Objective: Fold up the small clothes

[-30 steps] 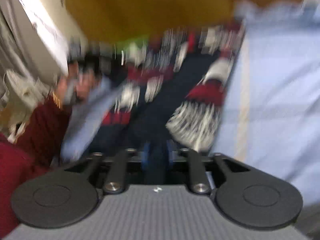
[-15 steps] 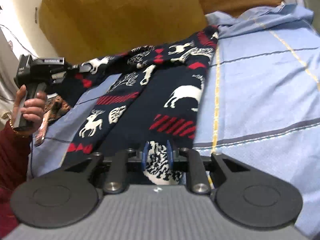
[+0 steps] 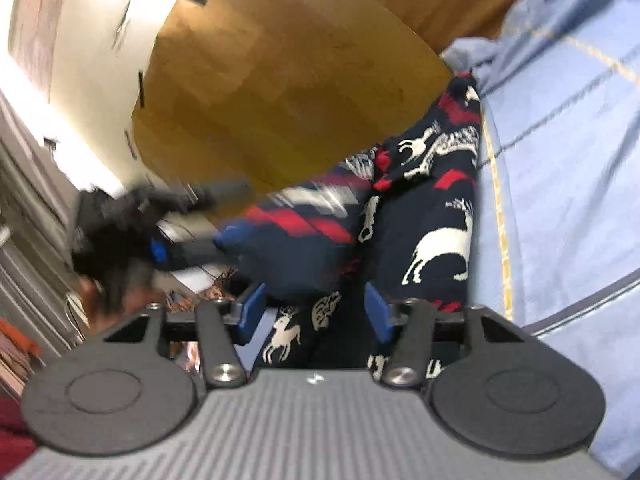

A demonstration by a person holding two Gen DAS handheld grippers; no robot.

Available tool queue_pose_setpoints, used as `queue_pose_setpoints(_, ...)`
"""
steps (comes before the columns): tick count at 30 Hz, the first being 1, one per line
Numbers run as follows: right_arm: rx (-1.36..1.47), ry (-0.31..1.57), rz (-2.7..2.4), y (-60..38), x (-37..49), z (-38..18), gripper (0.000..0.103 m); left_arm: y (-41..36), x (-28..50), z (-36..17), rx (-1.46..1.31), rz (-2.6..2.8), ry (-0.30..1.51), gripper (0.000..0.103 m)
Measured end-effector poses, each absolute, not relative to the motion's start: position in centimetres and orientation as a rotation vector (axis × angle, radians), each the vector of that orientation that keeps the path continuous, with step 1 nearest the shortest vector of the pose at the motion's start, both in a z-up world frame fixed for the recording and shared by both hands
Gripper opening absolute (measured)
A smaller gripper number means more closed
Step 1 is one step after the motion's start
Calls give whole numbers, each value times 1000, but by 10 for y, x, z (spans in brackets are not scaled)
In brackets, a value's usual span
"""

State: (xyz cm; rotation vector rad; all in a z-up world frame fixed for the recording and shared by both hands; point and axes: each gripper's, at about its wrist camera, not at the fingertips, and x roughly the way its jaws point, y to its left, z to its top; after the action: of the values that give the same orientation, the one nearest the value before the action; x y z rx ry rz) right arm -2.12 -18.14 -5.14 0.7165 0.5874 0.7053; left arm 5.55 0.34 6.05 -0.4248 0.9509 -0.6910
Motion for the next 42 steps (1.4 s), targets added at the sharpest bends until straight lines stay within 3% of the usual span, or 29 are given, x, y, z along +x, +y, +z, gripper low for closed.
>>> queue_pose_setpoints(5,674,615,686,-171,-1,-57,60,34,64,23,-511,-588,1059,49)
queue_pose_setpoints(11,517,615,690,-154,32,-38,60,79,59,18,-585,-527,979,58)
queue_pose_setpoints(17,256,724,667,-105,81,-43,57,99,63,18,-641,-477,942,59)
queue_pose_setpoints(19,162,707,685,-90,82,-46,40,102,65,16,-650,-471,942,59)
queue_pose_setpoints(20,104,712,685,-82,83,-47,17,103,67,15,-657,-469,944,59)
queue_pose_setpoints(22,41,700,669,-76,83,-45,8,103,70,14,-663,-469,947,59)
queue_pose_setpoints(24,58,660,659,-87,76,-30,7,103,73,16,-656,-477,944,59)
queue_pose_setpoints(30,221,438,628,-167,-2,35,7,90,81,24,-628,-538,926,60)
queue_pose_setpoints(37,389,685,585,-187,-39,-44,11,39,100,13,-584,-648,995,65)
queue_pose_setpoints(40,486,659,605,-196,-44,-57,21,19,107,8,-559,-670,1024,66)
queue_pose_setpoints(42,495,623,622,-201,-49,-55,44,11,111,5,-548,-672,1037,66)
